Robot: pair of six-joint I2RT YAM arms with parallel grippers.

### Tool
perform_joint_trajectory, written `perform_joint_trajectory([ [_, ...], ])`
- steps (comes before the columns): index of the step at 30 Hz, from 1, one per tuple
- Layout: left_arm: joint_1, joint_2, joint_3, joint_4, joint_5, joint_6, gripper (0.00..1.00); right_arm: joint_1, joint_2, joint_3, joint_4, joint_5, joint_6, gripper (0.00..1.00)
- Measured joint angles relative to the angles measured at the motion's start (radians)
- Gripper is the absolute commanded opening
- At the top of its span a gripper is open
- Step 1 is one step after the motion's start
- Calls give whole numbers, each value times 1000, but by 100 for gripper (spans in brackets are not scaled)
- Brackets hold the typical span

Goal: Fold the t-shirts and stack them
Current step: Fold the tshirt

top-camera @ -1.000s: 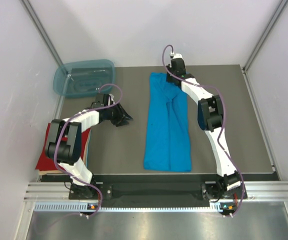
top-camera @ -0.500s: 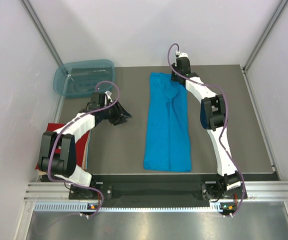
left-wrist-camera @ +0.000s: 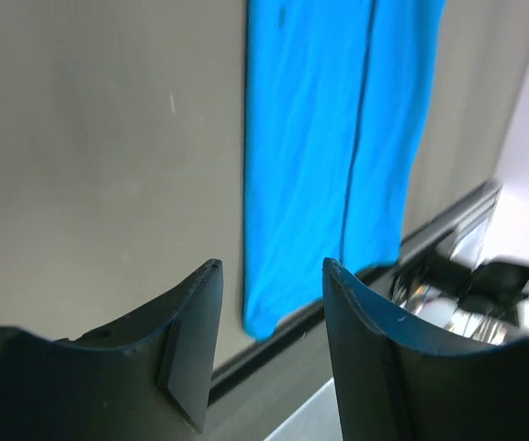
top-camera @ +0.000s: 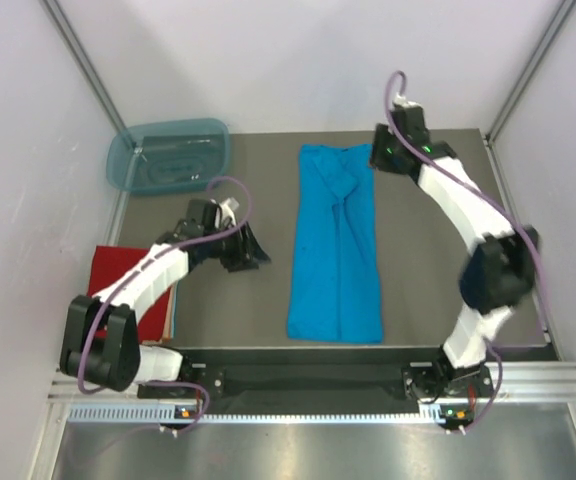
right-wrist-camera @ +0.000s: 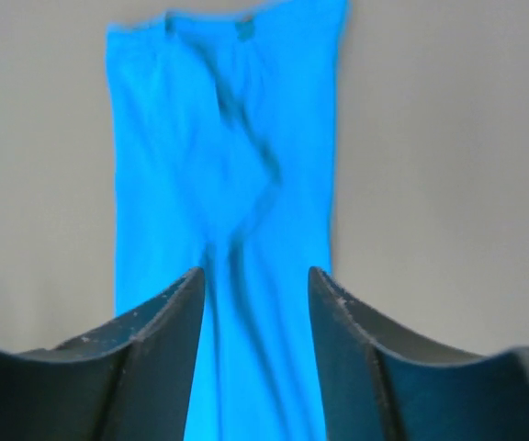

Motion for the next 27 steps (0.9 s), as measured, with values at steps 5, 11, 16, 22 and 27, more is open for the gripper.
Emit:
perform_joint_trajectory([
  [5, -160, -29, -113, 3, -9, -15, 52, 6, -468, -451, -64, -56, 107, 54],
  [11, -290, -80, -230, 29, -37, -92, 47, 75, -782, -888, -151, -151, 228, 46],
  [16, -433, -110, -221, 157, -82, -205, 41, 116, -933, -1106, -166, -205, 301, 41],
  [22, -616, 14, -174, 307, -163, -327, 42, 119, -982, -1270, -88, -296, 336, 42],
  [27, -719, 181, -122, 375, -209, -402, 42, 122, -1031, -1325, -65, -330, 348, 42],
])
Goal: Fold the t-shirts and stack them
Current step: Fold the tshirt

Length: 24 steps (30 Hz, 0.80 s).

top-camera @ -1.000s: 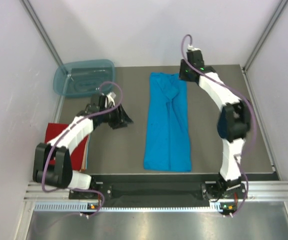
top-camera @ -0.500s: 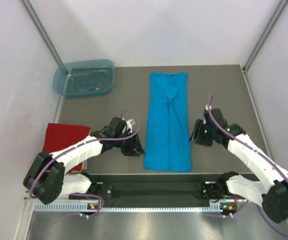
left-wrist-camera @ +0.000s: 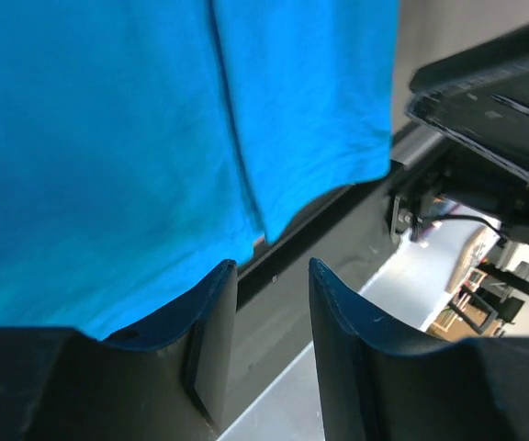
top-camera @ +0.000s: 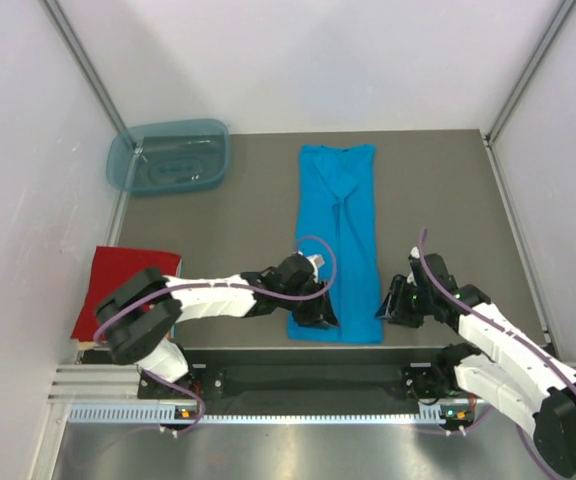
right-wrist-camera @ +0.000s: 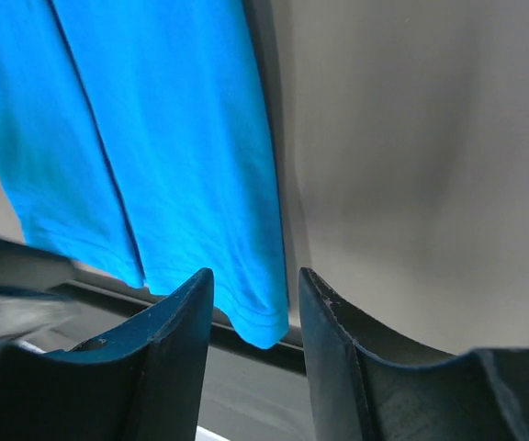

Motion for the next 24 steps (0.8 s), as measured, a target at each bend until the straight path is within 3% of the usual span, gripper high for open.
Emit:
perform_joint_trajectory([
  [8, -82, 167, 143, -41, -69, -26, 42, 0, -62, -61, 17, -16, 10, 38],
  [24, -138, 218, 233, -195, -210, -49, 38, 0, -126, -79, 19, -14, 17, 38],
])
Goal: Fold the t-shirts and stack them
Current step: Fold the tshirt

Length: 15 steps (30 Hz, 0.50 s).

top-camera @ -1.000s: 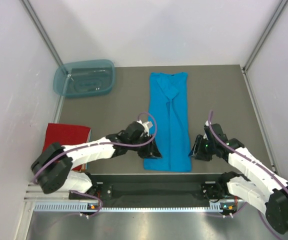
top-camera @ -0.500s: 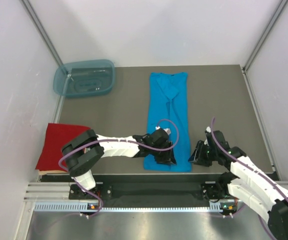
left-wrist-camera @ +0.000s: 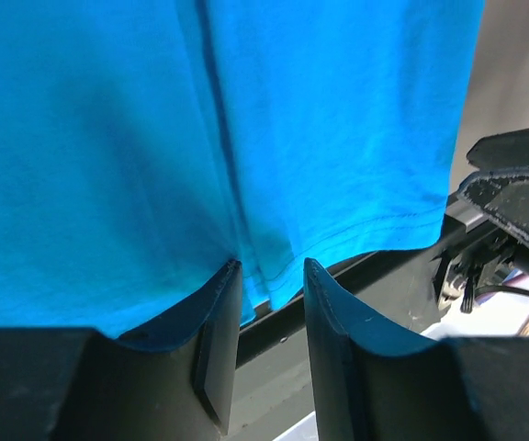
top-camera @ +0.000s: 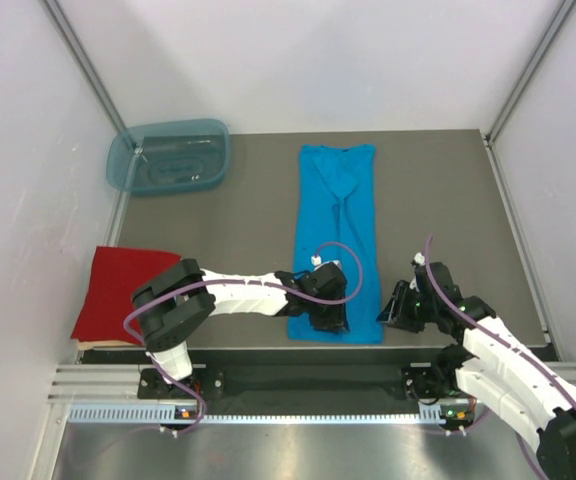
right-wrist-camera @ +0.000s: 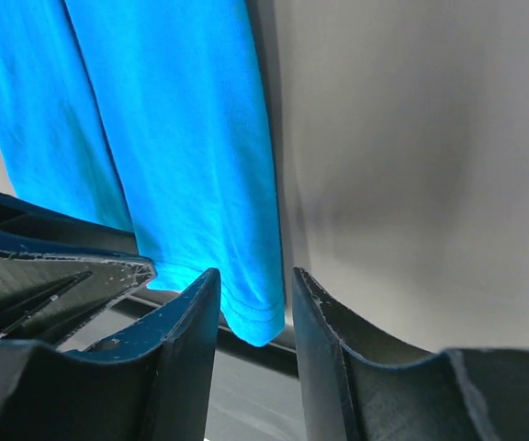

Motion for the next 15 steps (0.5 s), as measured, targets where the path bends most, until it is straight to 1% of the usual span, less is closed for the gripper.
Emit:
perform_joint_trajectory([
  [3, -7, 10, 11, 0, -11, -9, 34, 0, -10, 0, -1, 2, 0, 37],
  [4, -9, 10, 11, -1, -14, -11, 28, 0, -16, 0, -1, 2, 0, 37],
  [7, -15, 15, 11, -9, -23, -14, 17, 0, -32, 0, -2, 3, 0, 37],
  [8, -15, 16, 11, -12, -26, -15, 8, 0, -34, 0, -3, 3, 0, 37],
  [9, -15, 17, 12, -15, -28, -18, 2, 0, -37, 0, -4, 4, 0, 37],
  [10, -15, 17, 14, -23, -32, -16, 0, 0, -37, -1, -4, 3, 0, 37],
  [15, -24, 17, 34, -63, -53, -17, 0, 0, -38, -19, -7, 2, 0, 37],
])
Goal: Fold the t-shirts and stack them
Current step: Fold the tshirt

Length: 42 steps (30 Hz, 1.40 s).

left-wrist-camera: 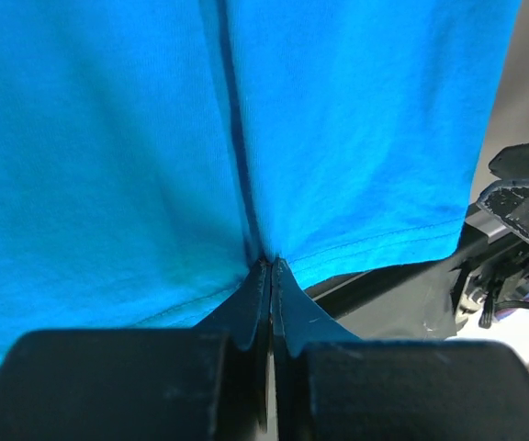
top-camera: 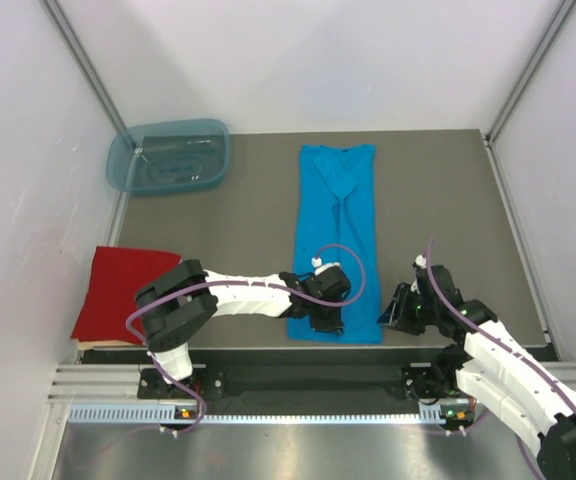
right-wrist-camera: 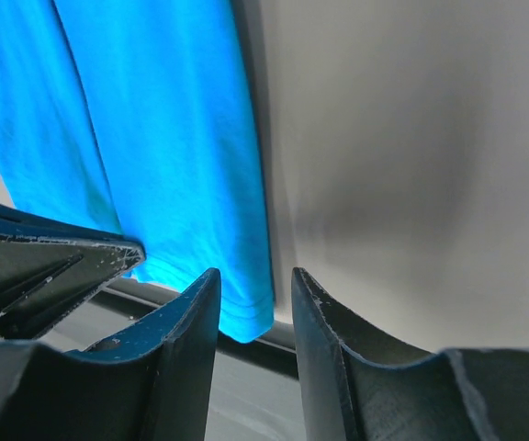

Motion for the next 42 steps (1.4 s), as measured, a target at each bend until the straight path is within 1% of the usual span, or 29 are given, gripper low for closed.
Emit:
perform_joint_trajectory([
  [11, -11, 1, 3, -15, -18, -19, 0, 1, -11, -29, 3, -32, 4, 37],
  [14, -12, 1, 2, -15, -22, -22, 0, 2, -26, -53, 3, -49, 12, 35],
  [16, -12, 1, 2, -15, -23, -22, 0, 3, -34, -72, 7, -57, 20, 33],
  [19, -13, 0, 2, -15, -26, -23, 0, 6, -42, -87, 23, -69, 30, 20],
  [20, -13, 0, 2, -15, -29, -25, 0, 6, -42, -93, 29, -71, 29, 10],
  [22, -15, -1, 0, -15, -33, -28, 0, 6, -40, -99, 28, -72, 32, 2],
  [23, -16, -3, -3, -14, -34, -30, 0, 6, -39, -99, 28, -71, 34, 0],
  [29, -18, -11, -14, -13, -48, -39, 0, 8, -50, -93, -8, -32, 34, 0],
  [31, -18, -11, -14, -12, -48, -40, 0, 8, -61, -89, -20, -26, 33, 10],
  [32, -19, -11, -14, -11, -49, -40, 0, 8, -66, -89, -22, -26, 33, 17],
  [34, -20, -11, -14, -12, -51, -40, 0, 9, -76, -89, -28, -26, 29, 24],
  [35, -21, -11, -14, -12, -51, -40, 0, 9, -81, -88, -31, -27, 28, 30],
  [36, -21, -11, -14, -13, -52, -40, 0, 10, -85, -82, -40, -26, 28, 32],
  [38, -23, -11, -13, -14, -55, -39, 0, 11, -87, -60, -60, -15, 25, 30],
  [40, -23, -12, -13, -15, -58, -39, 0, 12, -83, -29, -69, -5, 25, 24],
  [41, -24, -12, -13, -15, -58, -39, 0, 12, -77, -12, -68, -1, 24, 18],
  [42, -24, -13, -13, -15, -59, -39, 0, 12, -63, 8, -66, -2, 21, 15],
])
